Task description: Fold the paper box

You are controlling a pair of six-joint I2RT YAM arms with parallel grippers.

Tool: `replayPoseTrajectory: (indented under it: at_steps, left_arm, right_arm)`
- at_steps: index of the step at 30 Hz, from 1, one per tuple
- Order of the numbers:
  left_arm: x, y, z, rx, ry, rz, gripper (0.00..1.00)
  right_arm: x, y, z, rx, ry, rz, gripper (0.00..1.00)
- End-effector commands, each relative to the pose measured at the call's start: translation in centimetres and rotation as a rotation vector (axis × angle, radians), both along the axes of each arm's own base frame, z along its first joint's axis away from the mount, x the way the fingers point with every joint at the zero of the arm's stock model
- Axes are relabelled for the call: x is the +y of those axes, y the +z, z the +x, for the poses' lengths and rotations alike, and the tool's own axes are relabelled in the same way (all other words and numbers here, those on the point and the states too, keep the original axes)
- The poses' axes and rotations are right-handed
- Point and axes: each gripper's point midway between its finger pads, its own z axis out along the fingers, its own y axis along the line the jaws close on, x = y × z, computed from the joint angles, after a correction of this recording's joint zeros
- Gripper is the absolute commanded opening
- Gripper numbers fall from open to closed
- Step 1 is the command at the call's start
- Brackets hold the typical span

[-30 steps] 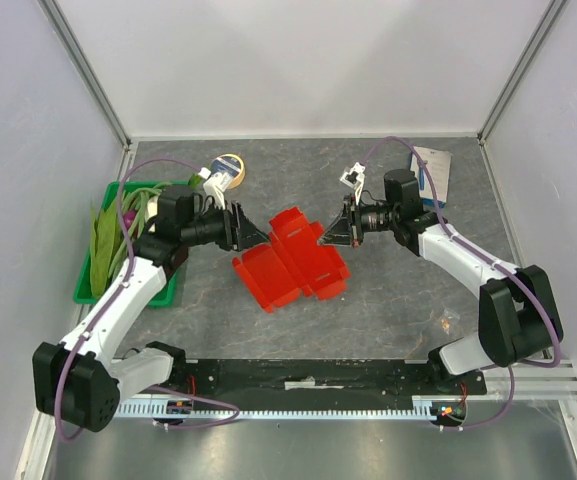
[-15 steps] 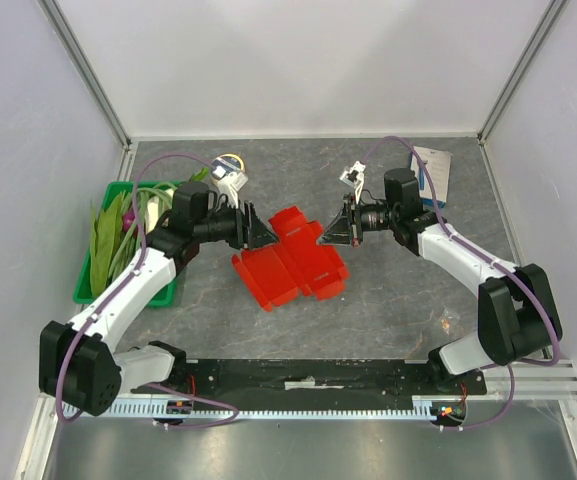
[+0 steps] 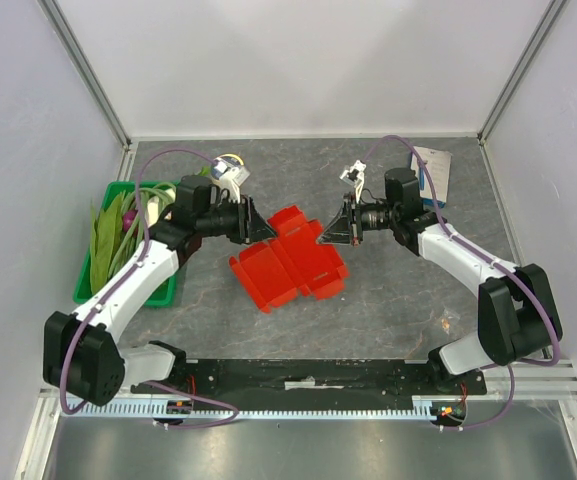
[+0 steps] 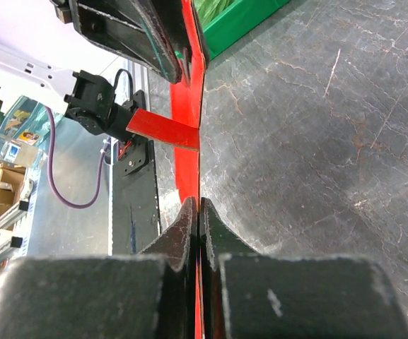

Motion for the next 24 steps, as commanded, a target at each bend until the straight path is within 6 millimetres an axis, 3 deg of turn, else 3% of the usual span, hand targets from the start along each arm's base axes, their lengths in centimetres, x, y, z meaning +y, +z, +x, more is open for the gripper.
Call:
replayPoseTrajectory:
  at_steps: [1, 5, 10, 15, 19, 24]
  left_arm:
    - [-0.7, 3.1, -0.6, -0.102, -0.066, -0.072, 0.36]
    - [-0.7, 2.5, -1.2, -0.090, -0.058, -0.063, 0.29]
    - [-2.3, 1.1, -2.4, -0.086, -0.053, -0.037, 0.26]
    - [-3.9, 0.1, -2.7, -0.080, -0.012, -0.069, 0.33]
    - [-4.2, -2.1, -3.0, -0.009, 0.019, -0.106, 0.39]
    - [-4.7, -4.4, -3.2, 0.039, 0.021, -0.135, 0.41]
  right_arm:
    - [0.2, 1.0, 0.3, -0.035, 0.007, 0.025, 0.00]
    - [0.2, 0.8, 0.9, -0.021, -0.031, 0.015, 0.00]
    - [1.0, 0.7, 1.0, 0.019, -0.081, -0.018, 0.00]
    - [1.3, -0.1, 1.3, 0.036, -0.131, -0.084, 0.00]
    - [0.5, -2.9, 0.9, 0.057, -0.160, -0.251, 0.00]
    - [0.0, -4.6, 0.8, 0.051, -0.190, -0.308, 0.00]
